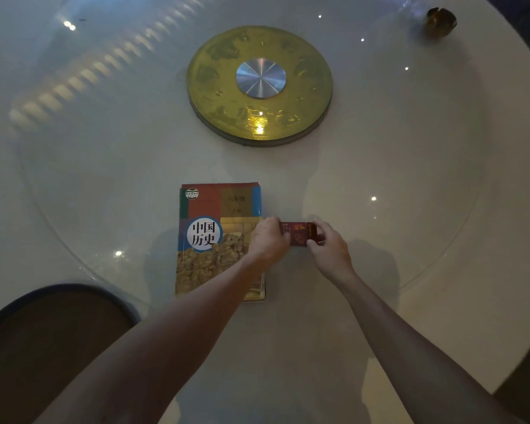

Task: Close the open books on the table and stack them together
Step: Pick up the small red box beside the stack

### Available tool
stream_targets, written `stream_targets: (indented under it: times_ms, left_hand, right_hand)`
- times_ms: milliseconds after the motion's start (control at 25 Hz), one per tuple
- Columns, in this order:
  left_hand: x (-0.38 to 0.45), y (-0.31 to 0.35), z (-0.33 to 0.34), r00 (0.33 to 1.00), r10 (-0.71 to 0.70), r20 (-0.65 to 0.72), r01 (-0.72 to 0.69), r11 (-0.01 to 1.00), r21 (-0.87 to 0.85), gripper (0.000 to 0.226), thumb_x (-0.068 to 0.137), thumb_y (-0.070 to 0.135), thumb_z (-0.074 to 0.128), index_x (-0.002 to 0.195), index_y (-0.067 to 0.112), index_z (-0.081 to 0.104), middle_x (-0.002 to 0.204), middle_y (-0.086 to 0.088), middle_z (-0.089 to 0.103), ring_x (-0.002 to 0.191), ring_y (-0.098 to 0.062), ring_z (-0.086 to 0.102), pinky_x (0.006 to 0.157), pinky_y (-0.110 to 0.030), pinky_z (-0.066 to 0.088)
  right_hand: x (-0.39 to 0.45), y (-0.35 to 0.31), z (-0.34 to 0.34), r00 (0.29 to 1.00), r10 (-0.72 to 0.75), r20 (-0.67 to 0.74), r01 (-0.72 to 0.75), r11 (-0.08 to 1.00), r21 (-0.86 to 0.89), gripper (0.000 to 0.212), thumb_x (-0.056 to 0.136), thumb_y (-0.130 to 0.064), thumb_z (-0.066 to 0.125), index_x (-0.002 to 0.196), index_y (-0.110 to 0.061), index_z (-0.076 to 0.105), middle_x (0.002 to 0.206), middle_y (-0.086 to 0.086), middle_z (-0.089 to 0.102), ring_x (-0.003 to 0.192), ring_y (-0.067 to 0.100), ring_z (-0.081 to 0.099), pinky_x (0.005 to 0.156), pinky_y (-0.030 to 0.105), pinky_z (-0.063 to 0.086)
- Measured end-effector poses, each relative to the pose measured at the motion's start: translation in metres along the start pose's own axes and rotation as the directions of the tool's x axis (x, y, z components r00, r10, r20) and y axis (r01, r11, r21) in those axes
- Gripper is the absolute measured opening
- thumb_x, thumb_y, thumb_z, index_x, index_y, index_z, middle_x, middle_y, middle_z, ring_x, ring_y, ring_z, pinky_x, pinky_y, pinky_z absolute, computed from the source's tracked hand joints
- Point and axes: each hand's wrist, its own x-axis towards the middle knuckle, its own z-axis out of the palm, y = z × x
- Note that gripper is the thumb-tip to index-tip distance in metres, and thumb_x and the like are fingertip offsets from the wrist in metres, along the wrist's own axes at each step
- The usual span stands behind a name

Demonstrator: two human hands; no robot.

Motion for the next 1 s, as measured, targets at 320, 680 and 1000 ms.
stream_targets:
  times_ms: [320,680,1000]
  left_hand:
    - [-0.031,-0.035,-0.047,0.955,-0.205,-0.216,0.076,0.868,-0.490,0.038,0.087,0.031,0.076,0.119,0.012,0.067,0.101,-0.003,0.073,0.089,-0.016,0.072,0.077,-0.036,0.064]
    - [-0.131,-0.203,-0.120,0.778,-0.538,-0.325,0.157,0.667,-0.728,0.027,0.081,0.016,0.080,0.105,0.008,0.073,0.089,-0.006,0.077,0.082,-0.021,0.074,0.080,-0.039,0.062]
    - [-0.229,-0.326,-0.130,0.672,-0.672,-0.312,0.241,0.596,-0.766,0.027,0.088,0.015,0.075,0.114,0.013,0.067,0.099,0.001,0.070,0.089,-0.011,0.066,0.079,-0.026,0.056]
  right_hand:
    - [-0.012,-0.068,0.017,1.000,-0.019,-0.019,0.021,0.995,0.103,0.024,0.091,-0.019,0.071,0.113,-0.011,0.077,0.094,0.002,0.074,0.083,0.017,0.066,0.077,0.035,0.054]
    - [-0.101,-0.173,0.161,0.937,-0.210,0.281,0.227,0.973,-0.030,0.025,0.091,-0.017,0.074,0.114,-0.008,0.069,0.106,0.009,0.073,0.094,0.021,0.070,0.076,0.031,0.059]
    - [-0.186,-0.189,0.279,0.837,-0.197,0.510,0.314,0.937,-0.153,0.037,0.095,-0.029,0.068,0.126,-0.009,0.069,0.116,0.009,0.075,0.104,0.022,0.070,0.090,0.042,0.060]
